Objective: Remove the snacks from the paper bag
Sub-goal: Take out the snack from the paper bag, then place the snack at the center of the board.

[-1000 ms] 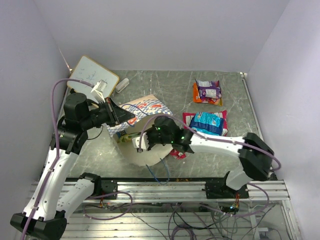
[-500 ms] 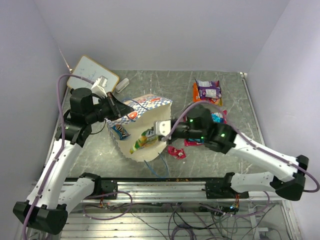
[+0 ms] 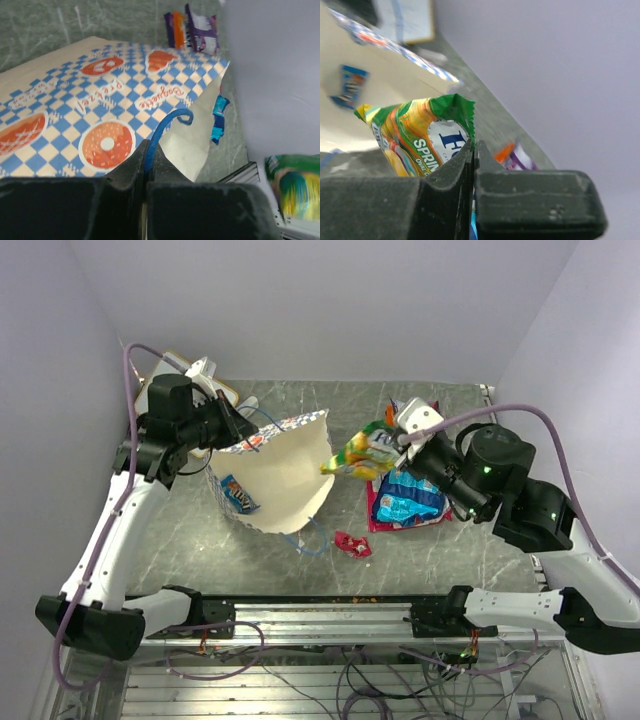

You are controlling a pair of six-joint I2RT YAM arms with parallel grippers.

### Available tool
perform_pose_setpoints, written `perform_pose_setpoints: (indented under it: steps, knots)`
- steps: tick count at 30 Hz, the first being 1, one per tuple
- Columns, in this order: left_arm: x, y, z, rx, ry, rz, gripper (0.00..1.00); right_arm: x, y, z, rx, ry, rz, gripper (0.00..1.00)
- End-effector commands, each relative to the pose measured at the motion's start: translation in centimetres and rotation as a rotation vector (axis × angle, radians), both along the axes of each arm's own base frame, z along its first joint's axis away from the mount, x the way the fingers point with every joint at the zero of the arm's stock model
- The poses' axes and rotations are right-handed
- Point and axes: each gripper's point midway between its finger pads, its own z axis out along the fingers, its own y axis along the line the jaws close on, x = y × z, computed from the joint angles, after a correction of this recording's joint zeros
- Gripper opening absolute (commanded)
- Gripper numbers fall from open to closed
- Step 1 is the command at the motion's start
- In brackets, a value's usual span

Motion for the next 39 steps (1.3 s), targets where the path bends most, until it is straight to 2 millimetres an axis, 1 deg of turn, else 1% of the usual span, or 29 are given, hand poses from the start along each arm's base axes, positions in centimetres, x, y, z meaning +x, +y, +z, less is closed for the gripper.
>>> perform_pose_setpoints:
  steps: [1,3,5,6,9,12,15,16,18,19,20,22,24,26,28,30,35,39]
  knots:
    - [0.8,1.4,-2.1,0.119,0.067,0.049,0.07,3.5,-7.1,-2.1,-0.029,0.027,-0.500,0.00]
    - [1.1,1.8,-2.2,0.140,0.070,0.066,0.07,4.0,-8.6,-2.9,-0.031,0.023,-0.600,0.00]
    - [1.2,2.1,-2.4,0.158,0.071,0.070,0.07,4.6,-9.4,-3.7,-0.020,0.035,-0.657,0.00]
    - [1.2,2.1,-2.4,0.164,0.070,0.067,0.07,5.3,-10.3,-4.5,-0.032,0.047,-0.705,0.00]
    - [1.4,1.9,-2.4,0.174,0.060,0.046,0.07,7.4,-12.9,-8.0,-0.099,0.106,-0.789,0.00]
    - [1.7,1.8,-2.4,0.174,0.046,0.032,0.07,9.4,-15.9,-11.4,-0.170,0.185,-0.869,0.00]
    - [1.9,1.4,-2.3,0.165,0.041,0.019,0.07,10.7,-18.6,-14.6,-0.279,0.243,-0.939,0.00]
    - [2.0,1.3,-2.3,0.161,0.040,0.016,0.07,10.8,-19.6,-15.6,-0.322,0.264,-0.958,0.00]
    - [2.0,1.1,-2.1,0.152,0.042,0.004,0.07,11.0,-21.2,-16.4,-0.369,0.292,-1.001,0.00]
    - [2.0,0.9,-1.9,0.147,0.043,-0.005,0.07,11.1,-21.6,-16.6,-0.386,0.297,-1.008,0.00]
    - [1.9,0.7,-1.8,0.141,0.043,-0.015,0.07,11.3,-21.6,-16.8,-0.404,0.300,-1.002,0.00]
    - [1.7,0.4,-1.6,0.129,0.047,-0.033,0.07,11.9,-20.7,-17.6,-0.412,0.328,-0.960,0.00]
    - [1.6,0.2,-1.5,0.120,0.047,-0.041,0.07,12.6,-19.3,-19.3,-0.381,0.395,-0.925,0.00]
    - [1.5,0.2,-1.5,0.112,0.047,-0.041,0.07,12.9,-17.7,-22.3,-0.379,0.502,-0.891,0.00]
    - [1.5,0.1,-1.6,0.110,0.050,-0.042,0.07,12.8,-16.7,-25.5,-0.407,0.610,-0.891,0.00]
    - [1.4,0.1,-1.7,0.113,0.054,-0.045,0.07,12.5,-15.4,-27.7,-0.418,0.688,-0.885,0.00]
    - [1.3,0.3,-1.7,0.126,0.057,-0.046,0.07,11.8,-11.7,-30.4,-0.424,0.741,-0.792,0.00]
    - [1.6,0.3,-1.5,0.117,0.051,-0.041,0.07,10.9,-10.0,-32.8,-0.391,0.849,-0.789,0.00]
